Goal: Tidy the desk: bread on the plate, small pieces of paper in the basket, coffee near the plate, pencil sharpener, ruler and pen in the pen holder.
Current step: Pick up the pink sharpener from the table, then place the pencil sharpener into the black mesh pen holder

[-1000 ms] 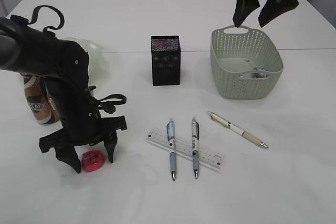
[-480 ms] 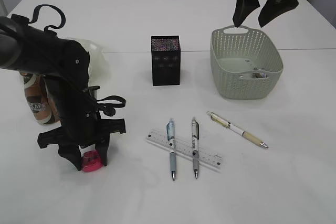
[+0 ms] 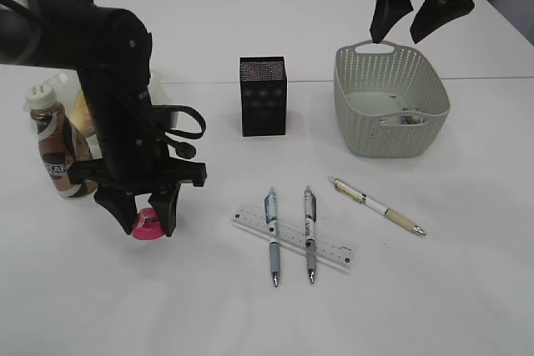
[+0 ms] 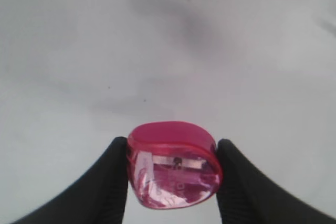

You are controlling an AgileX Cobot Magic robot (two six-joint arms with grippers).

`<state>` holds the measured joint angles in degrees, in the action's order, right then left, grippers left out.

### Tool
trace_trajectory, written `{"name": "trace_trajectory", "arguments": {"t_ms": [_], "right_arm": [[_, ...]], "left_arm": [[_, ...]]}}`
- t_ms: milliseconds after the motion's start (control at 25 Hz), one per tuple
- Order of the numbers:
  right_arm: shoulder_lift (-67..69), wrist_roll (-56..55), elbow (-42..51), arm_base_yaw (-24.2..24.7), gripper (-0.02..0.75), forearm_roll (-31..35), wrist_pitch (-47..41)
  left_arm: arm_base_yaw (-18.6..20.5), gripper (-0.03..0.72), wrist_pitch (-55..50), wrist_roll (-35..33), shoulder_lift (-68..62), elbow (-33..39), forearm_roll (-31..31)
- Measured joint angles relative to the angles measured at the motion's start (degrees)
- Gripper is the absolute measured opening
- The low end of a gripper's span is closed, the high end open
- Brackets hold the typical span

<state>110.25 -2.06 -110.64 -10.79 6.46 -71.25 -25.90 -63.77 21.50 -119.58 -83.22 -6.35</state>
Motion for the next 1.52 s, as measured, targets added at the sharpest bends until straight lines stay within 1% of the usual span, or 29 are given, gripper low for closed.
{"name": "trace_trajectory", "arguments": {"t_ms": [120,240,320,680,920,1040,1160,1320,1520], "right_arm": [[0.0,0.0,0.0,0.0,0.417,0.0,0.0],[0.0,0.0,0.0,0.0,0.417,0.0,0.0],[0.0,0.0,0.0,0.0,0.417,0.0,0.0],[0.0,0.0,0.0,0.0,0.417,-0.22,0.0],[0.0,0.0,0.0,0.0,0.417,-1.11,0.0],[0.0,0.0,0.0,0.0,0.417,-1.21,0.0],[0.0,0.0,0.0,0.0,0.417,-1.21,0.0],[0.0,0.0,0.0,0.0,0.417,-2.19,0.0],[0.0,0.0,0.0,0.0,0.417,-5.09,0.0]], "left_arm": [[0.0,0.339,-3.77,-5.88,0.0,-3.41,0.14],[0.0,0.339,-4.62,-11.83,0.0,-6.29,0.14],[0.0,0.338,-5.11,-13.92,0.0,-7.62,0.14],[0.0,0.338,-5.29,-15.51,0.0,-12.4,1.63],[0.0,0.338,-0.82,-16.0,-0.13,-18.43,1.93],[0.0,0.338,2.63,-16.24,-0.13,-21.58,1.93],[0.0,0.338,8.89,-16.23,-0.13,-23.36,1.93],[0.0,0.338,19.97,-16.26,-0.16,-23.5,1.93],[0.0,0.338,36.35,-16.36,-0.6,-23.5,1.8]]}}
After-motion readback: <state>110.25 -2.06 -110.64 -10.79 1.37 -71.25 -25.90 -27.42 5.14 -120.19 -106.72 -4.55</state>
